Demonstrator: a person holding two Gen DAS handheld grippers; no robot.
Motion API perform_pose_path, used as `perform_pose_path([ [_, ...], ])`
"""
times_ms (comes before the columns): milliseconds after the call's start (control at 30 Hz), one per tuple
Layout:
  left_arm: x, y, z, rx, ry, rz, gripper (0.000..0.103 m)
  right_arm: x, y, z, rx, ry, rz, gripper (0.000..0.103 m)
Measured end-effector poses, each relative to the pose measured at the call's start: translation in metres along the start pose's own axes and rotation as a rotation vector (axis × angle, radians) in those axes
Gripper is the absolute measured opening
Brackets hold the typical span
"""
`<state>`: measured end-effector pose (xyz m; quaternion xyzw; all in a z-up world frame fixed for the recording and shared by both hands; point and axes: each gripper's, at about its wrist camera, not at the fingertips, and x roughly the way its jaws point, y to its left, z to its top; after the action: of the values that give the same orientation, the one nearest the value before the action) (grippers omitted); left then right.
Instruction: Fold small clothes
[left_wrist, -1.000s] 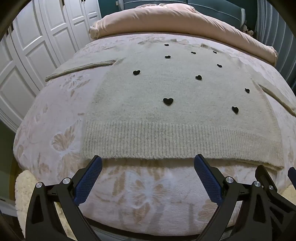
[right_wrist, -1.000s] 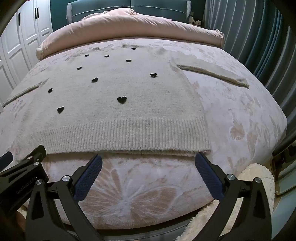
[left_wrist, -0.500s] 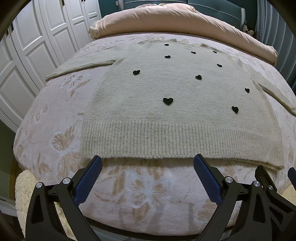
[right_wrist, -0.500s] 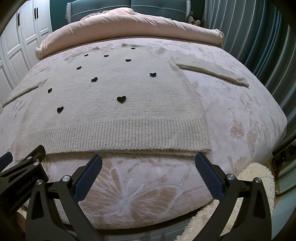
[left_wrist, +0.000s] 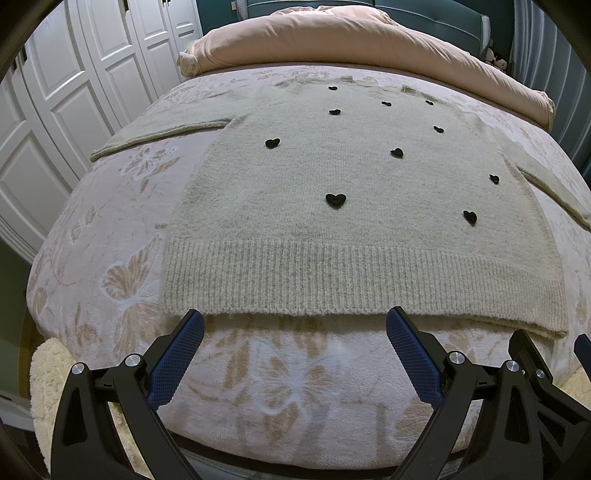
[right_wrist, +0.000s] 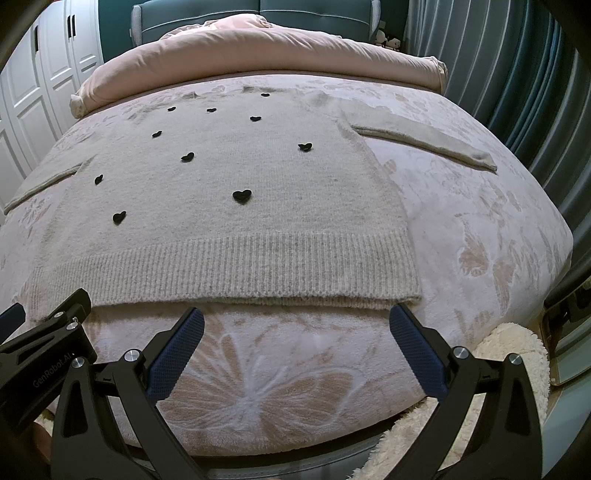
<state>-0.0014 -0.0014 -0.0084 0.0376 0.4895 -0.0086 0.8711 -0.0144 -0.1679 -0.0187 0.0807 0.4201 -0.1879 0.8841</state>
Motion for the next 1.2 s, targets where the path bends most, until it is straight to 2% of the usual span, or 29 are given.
perform_pose_path([
  [300, 0.000, 0.000, 0.000, 0.000, 0.001, -0.001, 0.096, -0.002, 0.003, 0.009, 0.000, 0.000, 0.000, 0.098],
  [400, 0.001, 0.000, -0.001, -0.001, 0.001, -0.001, 0.096, 0.001, -0.001, -0.002, 0.003, 0.000, 0.000, 0.098],
  [833, 0.002, 0.003, -0.003, 0.002, 0.006, 0.000, 0.096, 0.004, 0.000, -0.004, 0.002, 0.005, 0.006, 0.098],
  [967, 0.008, 0.003, -0.002, 0.010, 0.028, -0.006, 0.096, 0.015, -0.002, 0.000, -0.003, 0.028, 0.037, 0.098],
  [1100, 0.018, 0.000, 0.007, 0.017, 0.044, -0.017, 0.098, 0.027, -0.019, 0.018, 0.018, 0.026, 0.063, 0.098],
  [1200, 0.025, -0.004, 0.023, 0.020, 0.032, -0.010, 0.098, 0.041, -0.050, 0.052, 0.029, -0.029, 0.038, 0.098],
])
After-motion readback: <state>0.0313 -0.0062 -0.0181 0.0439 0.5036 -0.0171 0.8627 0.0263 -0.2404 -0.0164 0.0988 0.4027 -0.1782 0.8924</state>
